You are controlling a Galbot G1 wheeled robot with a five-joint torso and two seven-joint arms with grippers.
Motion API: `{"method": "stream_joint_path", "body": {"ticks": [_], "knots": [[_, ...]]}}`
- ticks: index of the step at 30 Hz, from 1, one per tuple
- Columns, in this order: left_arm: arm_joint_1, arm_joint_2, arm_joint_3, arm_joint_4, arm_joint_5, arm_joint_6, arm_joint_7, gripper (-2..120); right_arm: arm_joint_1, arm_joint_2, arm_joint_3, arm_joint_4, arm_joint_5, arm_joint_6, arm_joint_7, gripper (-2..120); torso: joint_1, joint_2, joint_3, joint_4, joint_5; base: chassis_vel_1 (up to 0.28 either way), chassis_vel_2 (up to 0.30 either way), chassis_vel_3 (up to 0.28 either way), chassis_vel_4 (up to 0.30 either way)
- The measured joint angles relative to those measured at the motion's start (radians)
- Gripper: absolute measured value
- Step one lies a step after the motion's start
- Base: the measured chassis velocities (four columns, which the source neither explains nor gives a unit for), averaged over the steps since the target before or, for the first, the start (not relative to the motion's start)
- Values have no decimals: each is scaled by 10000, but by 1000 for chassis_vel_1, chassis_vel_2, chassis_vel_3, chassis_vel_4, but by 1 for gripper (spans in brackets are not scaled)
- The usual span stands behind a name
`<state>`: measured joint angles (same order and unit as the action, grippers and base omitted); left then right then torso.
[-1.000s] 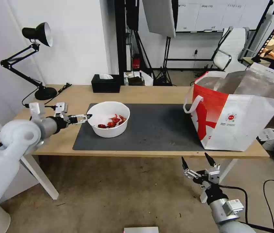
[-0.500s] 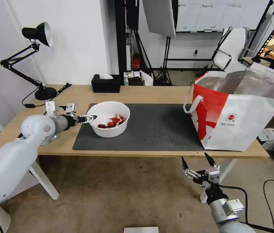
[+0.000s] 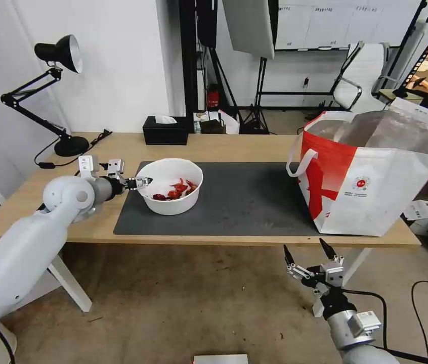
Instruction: Pick up the trash from the table and place it into the takeout bag.
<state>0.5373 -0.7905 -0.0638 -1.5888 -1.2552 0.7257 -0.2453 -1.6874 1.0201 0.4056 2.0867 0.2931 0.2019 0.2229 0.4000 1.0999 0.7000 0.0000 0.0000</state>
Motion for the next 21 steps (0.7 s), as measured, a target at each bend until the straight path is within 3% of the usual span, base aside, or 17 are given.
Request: {"method": "stream_joint_path", "body": {"ticks": [2,14,21], "knots": [[-58,-19,96,15,-88,77,0,43,-1,0,0,0,0,0,0,100,0,0,0,1,0,0,0,0,0],[-359,62,296,178,-427,85,-156,1,0,0,0,0,0,0,0,100,0,1,0,0,0,0,0,0,0],[-165,62,215,-115,-444,-9,-355,0,-1,0,0,0,0,0,0,100,0,2,0,0,-1,0,0,0,0]]}}
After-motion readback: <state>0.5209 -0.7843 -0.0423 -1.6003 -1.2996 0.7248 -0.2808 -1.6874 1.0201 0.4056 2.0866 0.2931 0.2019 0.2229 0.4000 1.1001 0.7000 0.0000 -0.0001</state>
